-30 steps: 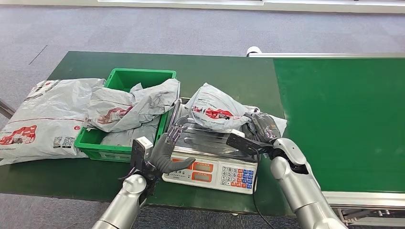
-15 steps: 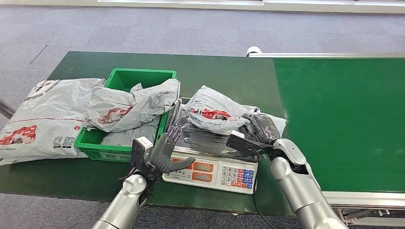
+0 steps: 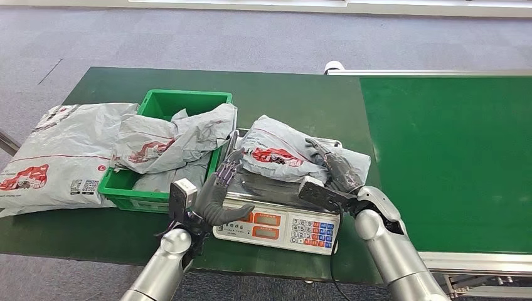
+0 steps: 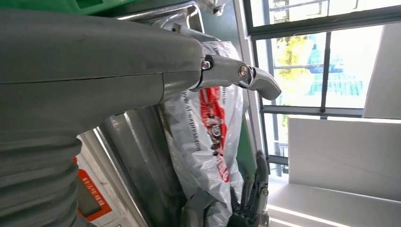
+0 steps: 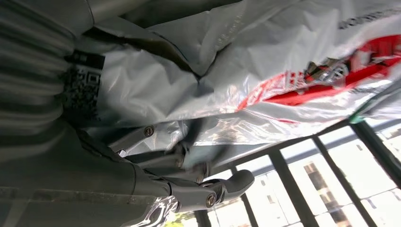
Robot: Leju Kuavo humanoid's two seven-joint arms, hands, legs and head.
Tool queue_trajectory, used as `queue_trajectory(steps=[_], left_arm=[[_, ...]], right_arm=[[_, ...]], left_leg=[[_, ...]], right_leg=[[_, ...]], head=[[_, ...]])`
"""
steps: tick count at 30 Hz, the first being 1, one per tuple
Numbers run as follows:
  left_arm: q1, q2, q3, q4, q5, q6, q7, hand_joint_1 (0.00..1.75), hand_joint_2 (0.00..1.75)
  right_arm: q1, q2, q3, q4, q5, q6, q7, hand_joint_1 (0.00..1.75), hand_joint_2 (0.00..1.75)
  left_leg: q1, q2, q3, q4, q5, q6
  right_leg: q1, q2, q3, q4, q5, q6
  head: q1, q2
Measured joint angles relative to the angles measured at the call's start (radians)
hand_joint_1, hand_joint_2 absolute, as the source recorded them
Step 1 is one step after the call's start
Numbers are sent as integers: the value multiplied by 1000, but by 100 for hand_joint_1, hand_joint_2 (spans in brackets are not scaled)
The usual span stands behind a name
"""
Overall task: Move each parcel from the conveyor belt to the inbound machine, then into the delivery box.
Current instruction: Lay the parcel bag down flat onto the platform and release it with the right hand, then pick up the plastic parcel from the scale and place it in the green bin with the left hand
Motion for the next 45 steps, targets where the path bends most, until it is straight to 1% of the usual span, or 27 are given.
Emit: queue_trajectory(steps=[6, 9, 13, 18, 20, 25, 28, 32, 34, 37, 41, 45], left_arm=[[0, 0, 0, -7, 1, 5, -2, 0, 175], [1, 0, 0, -20, 5, 35, -10, 0, 175], [2, -2, 2, -47, 15, 109, -16, 0, 175], [-8, -6, 10, -71, 15, 164, -4, 0, 175], [-29, -8, 10, -73, 5, 177, 2, 0, 175], [-117, -26, 10, -45, -20, 235, 22, 0, 175], [-175, -43, 10, -6, -31, 269, 41, 0, 175], [-251, -59, 9, 50, -52, 293, 73, 0, 175], [-286, -65, 8, 88, -78, 304, 89, 0, 175], [-340, -73, 0, 162, -141, 314, 118, 0, 175], [-404, -90, -38, 272, -254, 314, 150, 0, 175], [-437, -107, -76, 342, -308, 313, 162, 0, 175]], right_arm=[[9, 0, 0, -23, -6, 5, -4, 0, 175], [28, 0, 0, -60, -43, 16, -30, 0, 175], [54, 0, -1, -122, -159, 55, -97, 0, 175], [91, 0, -15, -239, -354, 153, -171, 0, 175], [100, 0, -22, -275, -405, 182, -185, 0, 175], [118, 5, -42, -345, -503, 251, -224, 0, 175], [121, 14, -49, -380, -539, 268, -235, 0, 175], [120, 37, -71, -423, -574, 256, -237, 0, 175], [119, 49, -87, -440, -583, 221, -236, 0, 175], [113, 67, -115, -465, -589, 143, -235, 0, 175], [107, 77, -127, -482, -566, 67, -229, 0, 175], [107, 81, -127, -485, -548, 46, -230, 0, 175]], left_leg=[[0, -1, 0, 0, 0, 0], [0, -2, -1, 0, 0, 0], [0, -2, -1, 0, 0, 0], [0, -2, -2, 0, 0, 0], [0, -2, -2, 0, 0, 0], [0, -2, -2, 0, 1, 0], [0, -2, -2, 0, 1, 1], [0, -2, -2, 0, 1, 1], [0, -2, -2, 0, 1, 0], [0, -2, -2, 0, 1, 0], [0, -2, -2, 0, 1, 1], [-1, -2, -2, 0, 1, 1]], right_leg=[[0, 0, 0, 0, 0, 0], [0, 0, 0, 0, 0, 0], [0, -1, -1, 0, 0, 0], [0, -1, -1, 0, 0, 0], [0, -1, -1, 0, 0, 0], [-1, -1, -1, 0, 0, 0], [-1, -2, -1, 0, 0, 0], [0, -2, -1, 0, 0, 0], [0, -2, -1, 0, 0, 0], [-1, -2, -1, 0, 0, 0], [-1, -2, -1, 0, 0, 0], [-1, -2, -1, 0, 0, 0]], head=[[0, 0], [0, 0], [0, 0], [0, 0], [0, 0], [0, 0], [0, 0], [0, 0], [0, 0], [0, 0], [0, 0], [0, 0]])
